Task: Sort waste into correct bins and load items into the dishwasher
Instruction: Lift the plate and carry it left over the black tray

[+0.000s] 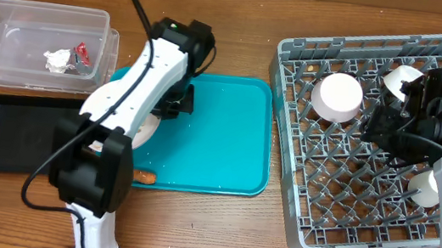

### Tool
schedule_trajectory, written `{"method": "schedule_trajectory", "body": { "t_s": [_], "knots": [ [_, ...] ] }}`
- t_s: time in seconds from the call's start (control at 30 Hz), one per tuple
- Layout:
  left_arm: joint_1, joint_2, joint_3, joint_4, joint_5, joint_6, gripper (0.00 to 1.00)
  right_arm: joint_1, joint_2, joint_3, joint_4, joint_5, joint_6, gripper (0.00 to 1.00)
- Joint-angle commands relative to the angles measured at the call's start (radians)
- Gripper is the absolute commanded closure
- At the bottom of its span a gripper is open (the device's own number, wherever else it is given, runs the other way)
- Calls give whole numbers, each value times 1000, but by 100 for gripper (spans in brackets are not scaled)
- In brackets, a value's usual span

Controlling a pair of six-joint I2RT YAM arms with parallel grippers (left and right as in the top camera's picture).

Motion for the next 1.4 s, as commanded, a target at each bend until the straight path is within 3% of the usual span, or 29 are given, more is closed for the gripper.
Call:
{"method": "schedule_trajectory", "body": {
  "t_s": [0.0, 0.43, 0.67, 0.8, 1.2, 1.37],
  "knots": [
    [26, -113, 16, -40, -44, -44, 96, -3, 1, -4, -5, -1, -8, 42],
    [48, -416, -154, -80, -34, -45, 96, -3, 1, -4, -13, -2, -8, 42],
    [122, -470, -257, -74, -47, -34, 96, -3, 1, -4, -16, -1, -8, 42],
    [179, -470, -284, -8, -14, 33, 96, -3, 1, -4, -17, -2, -8, 42],
    [397, -470, -318, 195, 296, 296, 96, -3, 1, -4, -27, -1, -8, 42],
    [482, -469, -319, 232, 304, 348, 96, -3, 1, -4, -27, -1, -8, 42]
  ]
}}
